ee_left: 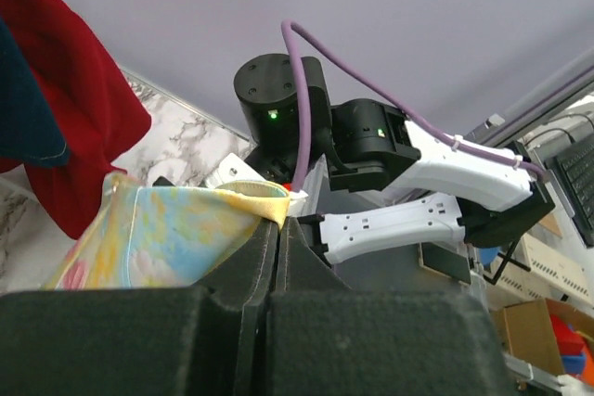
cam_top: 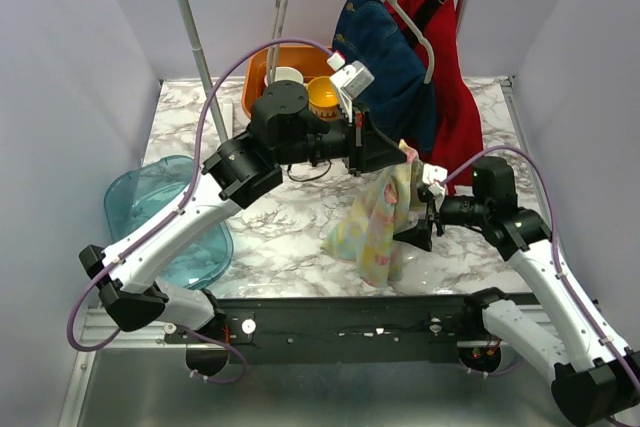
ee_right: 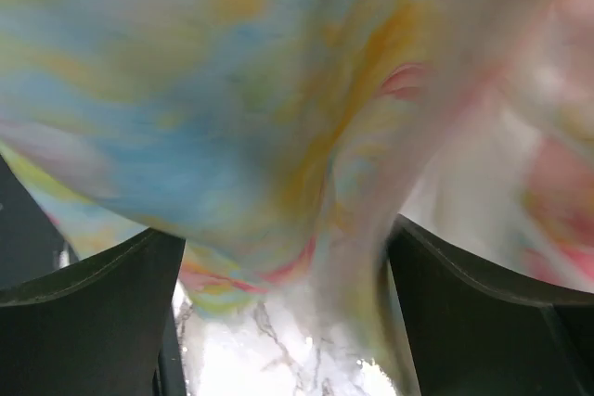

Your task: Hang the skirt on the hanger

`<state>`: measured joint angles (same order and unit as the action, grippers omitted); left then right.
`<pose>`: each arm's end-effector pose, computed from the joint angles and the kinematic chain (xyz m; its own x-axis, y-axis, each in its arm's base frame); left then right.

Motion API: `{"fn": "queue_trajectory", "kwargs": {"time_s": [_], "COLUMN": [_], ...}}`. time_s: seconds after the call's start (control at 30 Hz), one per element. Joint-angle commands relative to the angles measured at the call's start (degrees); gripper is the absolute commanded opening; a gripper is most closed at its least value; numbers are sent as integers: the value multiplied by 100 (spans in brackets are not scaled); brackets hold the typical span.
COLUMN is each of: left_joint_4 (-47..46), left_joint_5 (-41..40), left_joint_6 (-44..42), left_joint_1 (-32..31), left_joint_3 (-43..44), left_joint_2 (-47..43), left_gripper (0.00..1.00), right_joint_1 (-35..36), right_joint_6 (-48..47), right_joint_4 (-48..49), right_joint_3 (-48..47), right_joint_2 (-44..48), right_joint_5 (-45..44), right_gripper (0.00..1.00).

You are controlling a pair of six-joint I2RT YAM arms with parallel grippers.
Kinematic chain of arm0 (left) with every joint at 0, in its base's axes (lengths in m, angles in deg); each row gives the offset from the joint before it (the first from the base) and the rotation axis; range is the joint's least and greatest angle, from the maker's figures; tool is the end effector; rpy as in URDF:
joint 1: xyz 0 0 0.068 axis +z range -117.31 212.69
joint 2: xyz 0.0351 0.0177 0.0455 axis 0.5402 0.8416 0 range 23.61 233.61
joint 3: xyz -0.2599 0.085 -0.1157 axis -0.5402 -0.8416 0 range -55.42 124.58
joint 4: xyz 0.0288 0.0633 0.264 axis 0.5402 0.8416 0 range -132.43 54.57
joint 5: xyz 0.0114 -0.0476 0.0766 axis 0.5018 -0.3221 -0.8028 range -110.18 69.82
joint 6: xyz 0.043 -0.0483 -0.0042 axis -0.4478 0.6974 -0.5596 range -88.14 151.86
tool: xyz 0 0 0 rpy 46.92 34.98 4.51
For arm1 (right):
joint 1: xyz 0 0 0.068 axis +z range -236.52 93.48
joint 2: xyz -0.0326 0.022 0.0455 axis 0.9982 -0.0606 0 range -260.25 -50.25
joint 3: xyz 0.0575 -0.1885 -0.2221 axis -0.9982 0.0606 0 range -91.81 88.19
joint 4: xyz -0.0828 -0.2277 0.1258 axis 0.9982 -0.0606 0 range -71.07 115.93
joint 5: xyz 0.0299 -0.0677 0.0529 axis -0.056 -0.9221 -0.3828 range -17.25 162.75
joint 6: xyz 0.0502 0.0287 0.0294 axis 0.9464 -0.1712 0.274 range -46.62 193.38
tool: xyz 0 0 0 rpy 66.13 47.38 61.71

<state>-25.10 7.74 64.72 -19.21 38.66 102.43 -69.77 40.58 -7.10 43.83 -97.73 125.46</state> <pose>0.1757 -0.2626 0.5181 -0.5527 -0.0721 -0.8303 0.8145 0.1641 -0.5564 0.1506 0.0874 0.3104 -0.0471 -0.3569 -0.9330 -0.9699 0.2398 -0.0428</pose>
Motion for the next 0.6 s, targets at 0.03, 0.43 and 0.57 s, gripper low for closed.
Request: {"fn": "queue_trajectory", "kwargs": {"time_s": [0.03,0.43,0.57], "left_joint_4": [130,1045,888], "left_joint_5": [-66,-2519,-2712], "left_joint_6": [-490,-70,430], "left_joint_1": [-48,13,31], "left_joint_3": [-249,-4185,-5100], "left_joint_2": [-411,-2643,-3021], "left_gripper": [0,0,0], "right_joint_1": [-58,-137,-128], "right_joint_6": [37,-1507,-2404], "right_joint_4": [149,-1037,-1354], "right_joint_3": [-64,-20,94], "right_joint_2": [90,-110,-655], "right_joint_5": [-419,-498,-788], "right_gripper": [95,95,95]}}
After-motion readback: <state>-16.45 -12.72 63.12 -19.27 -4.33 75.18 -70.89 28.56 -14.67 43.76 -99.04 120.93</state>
